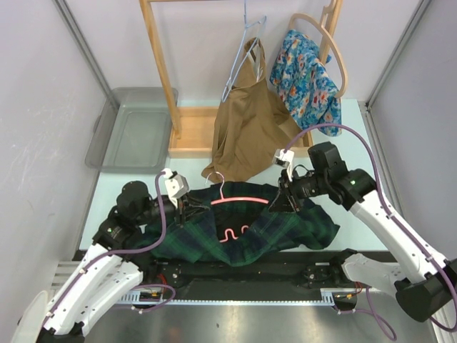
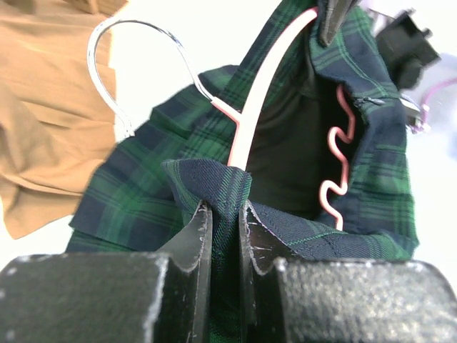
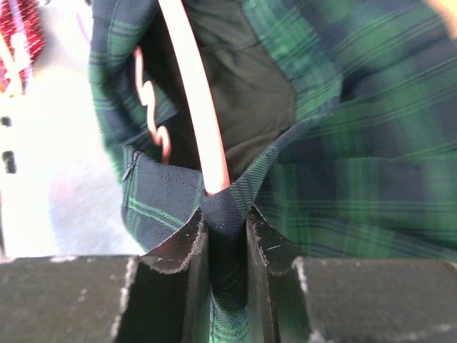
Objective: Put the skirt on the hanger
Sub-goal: Place skirt on hanger
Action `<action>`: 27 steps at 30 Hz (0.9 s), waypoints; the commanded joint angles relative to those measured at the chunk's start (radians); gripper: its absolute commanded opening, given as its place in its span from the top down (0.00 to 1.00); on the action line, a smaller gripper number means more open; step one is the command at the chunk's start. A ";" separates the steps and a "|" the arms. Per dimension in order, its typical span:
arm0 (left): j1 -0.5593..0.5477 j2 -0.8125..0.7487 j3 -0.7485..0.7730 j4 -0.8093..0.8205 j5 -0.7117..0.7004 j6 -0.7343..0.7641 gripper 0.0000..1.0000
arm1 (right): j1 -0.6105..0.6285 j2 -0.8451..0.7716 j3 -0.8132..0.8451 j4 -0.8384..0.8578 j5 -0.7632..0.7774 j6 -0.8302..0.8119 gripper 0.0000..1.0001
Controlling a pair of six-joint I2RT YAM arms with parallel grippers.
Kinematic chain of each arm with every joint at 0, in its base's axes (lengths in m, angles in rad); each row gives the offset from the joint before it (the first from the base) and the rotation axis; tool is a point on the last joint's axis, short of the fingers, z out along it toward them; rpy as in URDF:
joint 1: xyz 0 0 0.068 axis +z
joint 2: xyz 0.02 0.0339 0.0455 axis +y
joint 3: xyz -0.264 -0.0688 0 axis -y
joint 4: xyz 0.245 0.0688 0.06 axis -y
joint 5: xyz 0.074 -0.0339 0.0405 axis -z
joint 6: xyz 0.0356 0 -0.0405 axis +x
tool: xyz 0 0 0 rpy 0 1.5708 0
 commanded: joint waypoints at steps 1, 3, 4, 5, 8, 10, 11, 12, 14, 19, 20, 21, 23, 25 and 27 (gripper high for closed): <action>-0.015 -0.019 0.089 0.158 -0.162 -0.069 0.94 | 0.008 -0.127 0.011 0.168 0.197 0.074 1.00; -0.013 -0.031 0.103 0.159 -0.294 -0.079 0.62 | 0.007 -0.177 0.014 0.194 0.261 0.075 1.00; -0.015 -0.035 0.108 0.166 -0.340 -0.097 0.52 | 0.007 -0.197 0.013 0.217 0.312 0.075 1.00; -0.013 -0.044 0.118 0.169 -0.383 -0.103 0.40 | 0.007 -0.232 0.017 0.225 0.337 0.072 1.00; -0.013 -0.067 0.131 0.173 -0.544 -0.126 0.24 | 0.008 -0.269 0.030 0.234 0.412 0.060 1.00; -0.015 -0.081 0.131 0.164 -0.616 -0.129 0.18 | 0.007 -0.280 0.036 0.232 0.432 0.046 1.00; -0.013 -0.084 0.129 0.155 -0.616 -0.125 0.15 | 0.005 -0.286 0.040 0.234 0.436 0.043 1.00; -0.013 -0.084 0.128 0.140 -0.616 -0.131 0.15 | 0.005 -0.292 0.045 0.236 0.441 0.041 1.00; -0.013 -0.084 0.099 0.098 -0.610 -0.161 0.14 | 0.004 -0.299 0.057 0.246 0.443 0.043 1.00; -0.015 -0.119 -0.013 0.106 -0.647 -0.244 0.14 | -0.001 -0.327 0.062 0.286 0.435 0.061 1.00; -0.013 -0.122 -0.039 0.109 -0.664 -0.267 0.14 | -0.004 -0.330 0.062 0.291 0.435 0.064 1.00; -0.015 -0.122 -0.047 0.106 -0.672 -0.272 0.14 | -0.005 -0.341 0.062 0.297 0.433 0.069 1.00; -0.013 -0.119 -0.059 0.094 -0.725 -0.280 0.14 | -0.007 -0.356 0.062 0.323 0.438 0.084 1.00; -0.015 -0.119 -0.061 0.089 -0.728 -0.278 0.14 | -0.012 -0.385 0.062 0.360 0.438 0.092 1.00; -0.013 -0.122 -0.053 0.095 -0.722 -0.274 0.14 | -0.018 -0.401 0.069 0.378 0.435 0.104 1.00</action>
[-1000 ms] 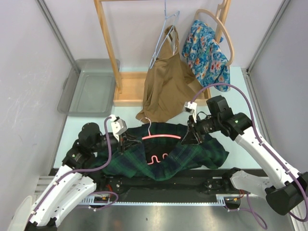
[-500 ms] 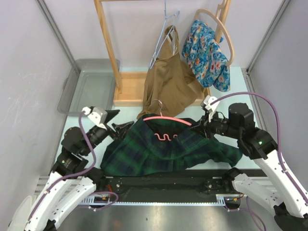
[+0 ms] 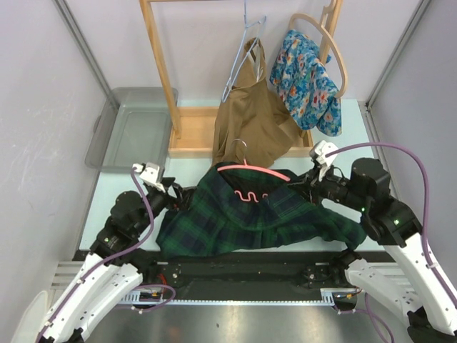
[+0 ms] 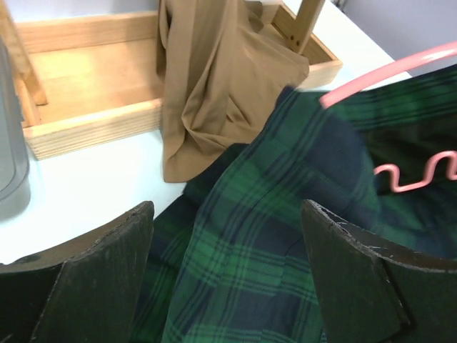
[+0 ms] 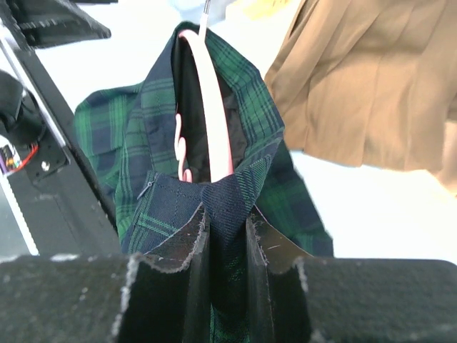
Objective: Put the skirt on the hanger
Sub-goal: Place skirt on hanger
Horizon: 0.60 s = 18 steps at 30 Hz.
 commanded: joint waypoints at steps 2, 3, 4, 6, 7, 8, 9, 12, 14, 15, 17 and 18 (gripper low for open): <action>0.000 -0.017 0.032 0.044 -0.019 -0.010 0.13 | -0.016 -0.075 0.080 0.215 0.002 0.048 1.00; 0.002 -0.017 0.042 0.052 -0.011 0.000 0.13 | -0.017 -0.078 0.086 0.216 -0.007 0.050 1.00; 0.000 -0.014 0.055 0.060 -0.002 0.010 0.13 | -0.019 -0.079 0.089 0.218 -0.008 0.051 1.00; 0.000 -0.008 0.098 0.066 0.033 0.053 0.12 | -0.019 -0.095 0.092 0.225 -0.008 0.059 1.00; 0.000 -0.005 0.111 0.067 0.039 0.066 0.12 | -0.019 -0.101 0.095 0.239 -0.008 0.064 1.00; 0.002 -0.002 0.142 0.066 0.041 0.081 0.12 | -0.019 -0.116 0.098 0.250 -0.008 0.070 1.00; 0.000 0.004 0.159 0.064 0.044 0.086 0.12 | -0.017 -0.124 0.101 0.271 -0.011 0.076 1.00; 0.002 0.018 0.222 0.063 0.050 0.092 0.12 | -0.019 -0.141 0.120 0.305 -0.019 0.079 1.00; 0.000 0.021 0.269 0.069 0.058 0.095 0.12 | -0.019 -0.147 0.130 0.319 -0.021 0.080 1.00; 0.002 0.024 0.283 0.075 0.061 0.096 0.12 | -0.019 -0.148 0.132 0.334 -0.025 0.082 1.00; 0.000 0.033 0.323 0.078 0.076 0.109 0.11 | -0.017 -0.153 0.141 0.351 -0.031 0.091 1.00; 0.000 0.043 0.337 0.077 0.087 0.115 0.11 | -0.017 -0.161 0.143 0.372 -0.039 0.094 1.00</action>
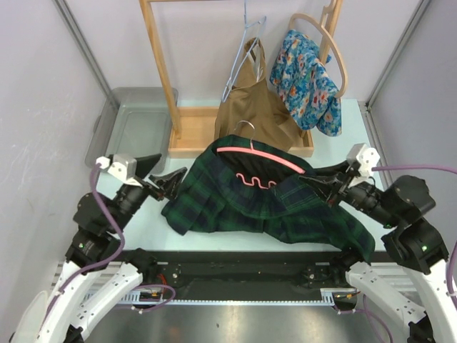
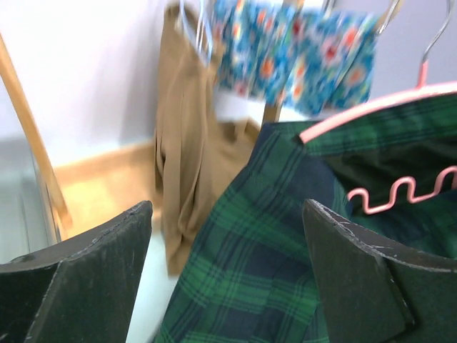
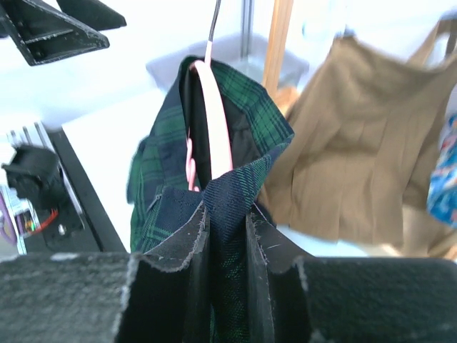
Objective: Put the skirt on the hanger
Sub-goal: Place skirt on hanger
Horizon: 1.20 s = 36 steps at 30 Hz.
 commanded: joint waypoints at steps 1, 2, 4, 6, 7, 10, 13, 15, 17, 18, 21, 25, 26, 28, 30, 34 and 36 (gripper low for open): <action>0.002 0.034 0.104 0.039 0.080 0.051 0.11 | -0.002 -0.040 0.083 0.252 -0.025 0.045 1.00; 0.001 0.040 0.114 0.035 0.103 0.057 0.11 | 0.001 -0.043 0.091 0.261 -0.037 0.049 1.00; 0.002 0.059 0.143 0.025 0.203 0.094 0.11 | 0.002 -0.045 0.103 0.270 -0.056 0.056 1.00; 0.001 0.067 0.167 0.006 0.273 0.117 0.11 | 0.007 -0.044 0.125 0.273 -0.082 0.059 1.00; 0.002 0.076 0.196 -0.004 0.321 0.135 0.11 | 0.011 -0.043 0.132 0.275 -0.089 0.062 1.00; 0.001 0.085 0.240 -0.056 0.351 0.170 0.11 | 0.024 -0.044 0.157 0.276 -0.102 0.064 1.00; 0.002 0.085 0.228 -0.095 0.343 0.169 0.12 | 0.028 -0.022 0.166 0.236 -0.099 0.064 1.00; 0.001 0.079 0.207 -0.121 0.280 0.157 0.14 | 0.028 -0.014 0.165 0.207 -0.102 0.064 1.00; 0.001 0.062 0.164 -0.126 0.233 0.144 0.14 | 0.028 -0.013 0.165 0.206 -0.105 0.064 1.00; 0.002 0.054 0.150 -0.121 0.235 0.117 0.14 | 0.028 -0.014 0.166 0.212 -0.105 0.064 1.00; 0.001 0.031 0.090 -0.058 0.228 -0.001 0.14 | 0.028 -0.017 0.165 0.226 -0.109 0.064 1.00; 0.001 0.027 0.049 0.015 0.119 -0.122 0.15 | 0.028 -0.010 0.165 0.221 -0.132 0.064 1.00; 0.002 0.031 0.049 0.034 0.105 -0.144 0.15 | 0.028 -0.011 0.165 0.215 -0.134 0.064 1.00; 0.002 0.042 0.047 0.052 0.084 -0.188 0.17 | 0.028 -0.008 0.165 0.207 -0.137 0.064 1.00; 0.001 0.037 0.035 0.087 0.064 -0.228 0.17 | 0.030 -0.008 0.165 0.198 -0.140 0.064 1.00; 0.001 0.014 0.000 0.170 0.045 -0.274 0.17 | 0.028 -0.008 0.165 0.190 -0.142 0.064 1.00; 0.002 0.028 0.001 0.186 0.061 -0.284 0.17 | 0.028 -0.007 0.165 0.187 -0.143 0.064 1.00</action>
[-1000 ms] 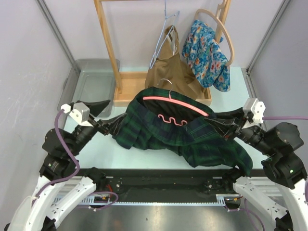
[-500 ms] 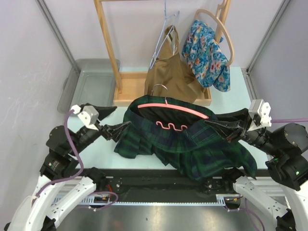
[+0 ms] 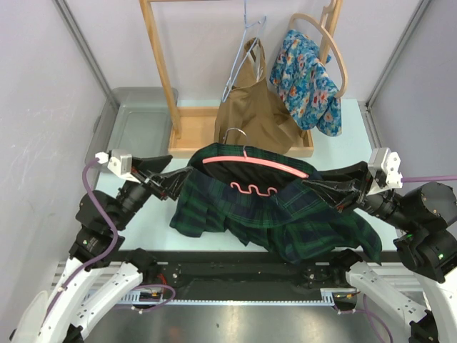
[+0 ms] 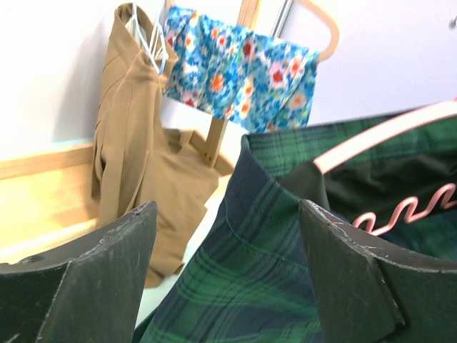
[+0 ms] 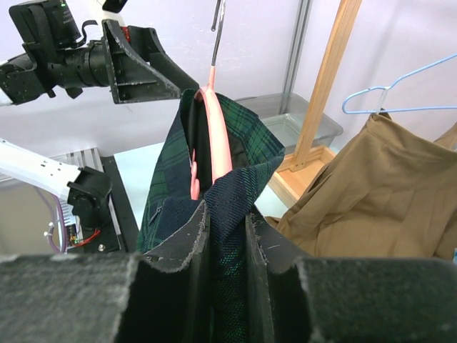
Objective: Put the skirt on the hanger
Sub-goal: Place skirt on hanger
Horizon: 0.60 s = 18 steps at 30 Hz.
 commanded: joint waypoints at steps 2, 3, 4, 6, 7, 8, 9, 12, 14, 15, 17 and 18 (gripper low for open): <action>0.000 0.037 0.008 0.096 -0.005 -0.087 0.18 | 0.003 -0.006 0.053 0.117 -0.012 0.014 1.00; 0.002 0.046 0.011 0.098 0.000 -0.090 0.19 | 0.002 -0.006 0.055 0.116 -0.014 0.014 1.00; 0.002 0.055 0.022 0.091 0.000 -0.095 0.20 | 0.003 -0.005 0.053 0.116 -0.017 0.014 1.00; 0.000 0.079 0.034 0.090 0.000 -0.093 0.21 | 0.003 -0.005 0.053 0.114 -0.018 0.014 1.00; 0.000 0.085 0.046 0.081 -0.005 -0.095 0.22 | 0.003 -0.003 0.053 0.113 -0.020 0.014 1.00; 0.002 0.100 0.054 0.072 -0.005 -0.096 0.27 | 0.003 -0.005 0.053 0.111 -0.020 0.014 1.00; 0.002 0.111 0.068 0.061 -0.003 -0.092 0.29 | 0.003 -0.005 0.053 0.111 -0.020 0.014 1.00; 0.002 0.131 0.074 0.041 0.026 -0.090 0.49 | 0.003 -0.003 0.053 0.107 -0.020 0.014 1.00; 0.002 0.132 0.072 0.044 0.038 -0.095 0.64 | 0.003 -0.005 0.053 0.105 -0.021 0.014 1.00; 0.002 0.134 0.072 0.048 0.054 -0.093 0.70 | 0.003 -0.005 0.053 0.104 -0.021 0.014 1.00; 0.002 0.138 0.075 0.053 0.072 -0.098 0.90 | 0.003 -0.003 0.053 0.102 -0.021 0.011 1.00; 0.002 0.141 0.078 0.055 0.080 -0.096 0.99 | 0.003 -0.003 0.053 0.102 -0.021 0.009 1.00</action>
